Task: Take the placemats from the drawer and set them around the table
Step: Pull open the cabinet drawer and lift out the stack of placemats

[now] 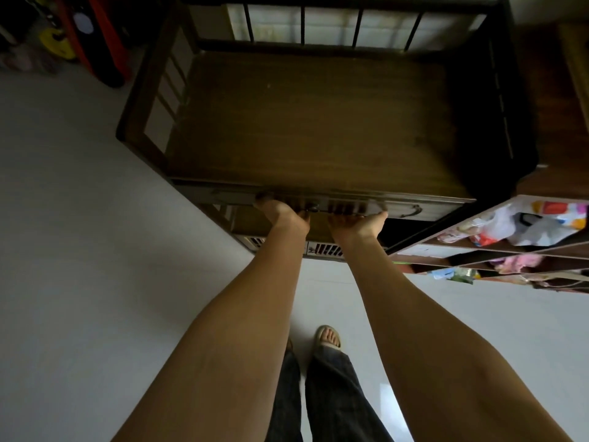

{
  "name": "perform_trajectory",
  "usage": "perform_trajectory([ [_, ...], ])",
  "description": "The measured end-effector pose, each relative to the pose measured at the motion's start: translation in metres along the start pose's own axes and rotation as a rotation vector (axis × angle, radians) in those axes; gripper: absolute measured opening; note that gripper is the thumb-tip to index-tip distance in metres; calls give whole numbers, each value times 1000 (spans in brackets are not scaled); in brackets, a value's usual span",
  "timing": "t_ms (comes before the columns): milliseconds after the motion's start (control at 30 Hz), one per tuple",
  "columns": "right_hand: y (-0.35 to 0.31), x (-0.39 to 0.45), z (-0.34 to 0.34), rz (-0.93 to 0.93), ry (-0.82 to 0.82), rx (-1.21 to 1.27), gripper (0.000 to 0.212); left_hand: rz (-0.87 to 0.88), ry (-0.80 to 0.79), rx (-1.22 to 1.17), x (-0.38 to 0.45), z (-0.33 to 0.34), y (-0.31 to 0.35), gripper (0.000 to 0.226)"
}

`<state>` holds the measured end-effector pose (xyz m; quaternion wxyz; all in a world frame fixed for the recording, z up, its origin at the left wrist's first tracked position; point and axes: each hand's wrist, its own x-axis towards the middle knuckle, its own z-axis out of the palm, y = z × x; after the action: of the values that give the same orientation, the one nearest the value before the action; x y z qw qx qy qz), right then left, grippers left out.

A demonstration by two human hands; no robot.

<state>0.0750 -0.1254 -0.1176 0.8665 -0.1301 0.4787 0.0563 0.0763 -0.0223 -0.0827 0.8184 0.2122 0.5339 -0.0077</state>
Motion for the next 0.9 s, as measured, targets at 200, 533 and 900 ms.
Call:
perform_trajectory([
  [200, 6, -11, -22, -24, -60, 34, 54, 4, -23, 10, -5, -20, -10, 61],
  [533, 15, -50, -59, -42, -113, -59, 63, -4, -148, 141, -11, -65, -7, 56],
  [900, 21, -69, -70, -114, -189, -56, 83, 68, -279, 232, -17, -78, -16, 94],
])
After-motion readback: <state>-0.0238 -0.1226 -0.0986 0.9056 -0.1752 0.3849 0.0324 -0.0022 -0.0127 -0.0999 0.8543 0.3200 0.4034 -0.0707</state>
